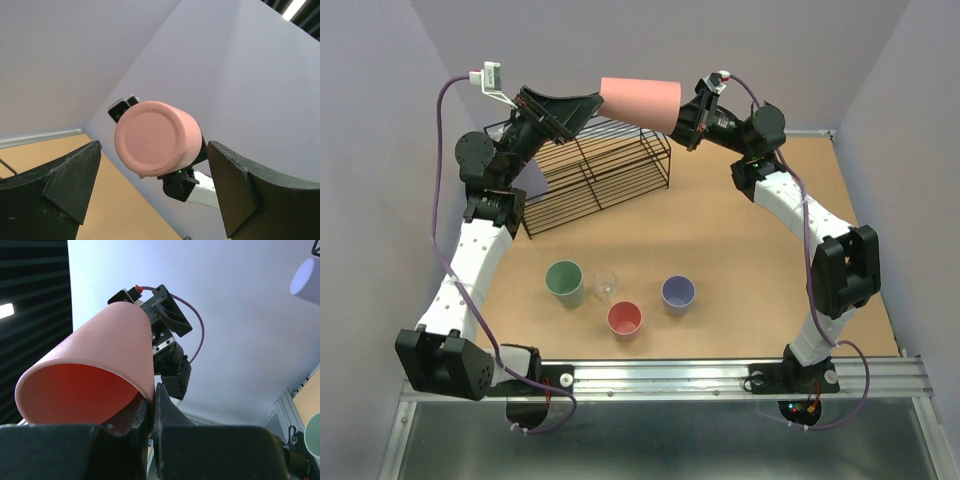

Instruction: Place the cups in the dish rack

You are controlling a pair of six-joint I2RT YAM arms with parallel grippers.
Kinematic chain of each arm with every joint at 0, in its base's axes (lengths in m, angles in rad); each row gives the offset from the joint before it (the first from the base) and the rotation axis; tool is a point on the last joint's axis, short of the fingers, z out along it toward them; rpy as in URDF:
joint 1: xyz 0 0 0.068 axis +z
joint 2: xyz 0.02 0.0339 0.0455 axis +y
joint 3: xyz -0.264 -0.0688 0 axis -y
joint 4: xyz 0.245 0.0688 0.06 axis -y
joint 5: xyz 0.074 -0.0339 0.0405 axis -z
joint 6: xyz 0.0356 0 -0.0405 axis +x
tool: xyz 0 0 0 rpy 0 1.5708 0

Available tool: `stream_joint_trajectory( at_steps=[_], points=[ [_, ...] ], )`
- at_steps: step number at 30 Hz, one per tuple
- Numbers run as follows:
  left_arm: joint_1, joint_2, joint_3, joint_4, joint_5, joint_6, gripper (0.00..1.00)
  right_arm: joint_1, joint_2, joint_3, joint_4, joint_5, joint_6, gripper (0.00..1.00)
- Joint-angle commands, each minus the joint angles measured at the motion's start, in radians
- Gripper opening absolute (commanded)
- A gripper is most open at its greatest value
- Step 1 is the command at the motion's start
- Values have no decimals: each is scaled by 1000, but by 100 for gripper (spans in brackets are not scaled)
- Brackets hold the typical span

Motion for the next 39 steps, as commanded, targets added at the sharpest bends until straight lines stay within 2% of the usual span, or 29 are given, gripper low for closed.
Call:
stream_joint_trajectory(
  at_steps=[1, 14, 26, 30, 31, 33, 34, 35, 36, 37, 38, 39],
  points=[
    [-13, 23, -7, 226, 25, -74, 98, -2, -8, 40, 91, -20, 21, 0],
    [-57, 86, 26, 280, 31, -79, 96, -2, 12, 46, 98, -24, 30, 0],
    [-90, 129, 56, 330, 78, -108, 73, 0, 43, 61, 117, -17, 43, 0],
    [-93, 129, 54, 344, 78, -111, 56, 0, 41, 49, 123, -20, 43, 0],
    [-93, 129, 54, 349, 77, -110, 48, 0, 41, 41, 124, -22, 44, 0],
    [-93, 129, 56, 349, 74, -108, 38, 0, 38, 35, 126, -25, 44, 0],
    [-91, 129, 60, 349, 74, -102, 26, 0, 40, 31, 124, -28, 41, 0],
    [-91, 128, 69, 332, 69, -90, 12, 0, 38, 18, 124, -30, 41, 8],
    [-91, 129, 69, 332, 69, -90, 12, 0, 38, 9, 124, -30, 41, 15],
    [-88, 129, 91, 286, 66, -79, 1, 0, 34, -2, 123, -34, 40, 23],
    [-85, 132, 108, 246, 63, -37, 0, 0, 29, -24, 121, -37, 33, 39],
    [-82, 135, 123, 202, 63, -12, 0, 0, 26, -41, 121, -39, 33, 41]
  ],
)
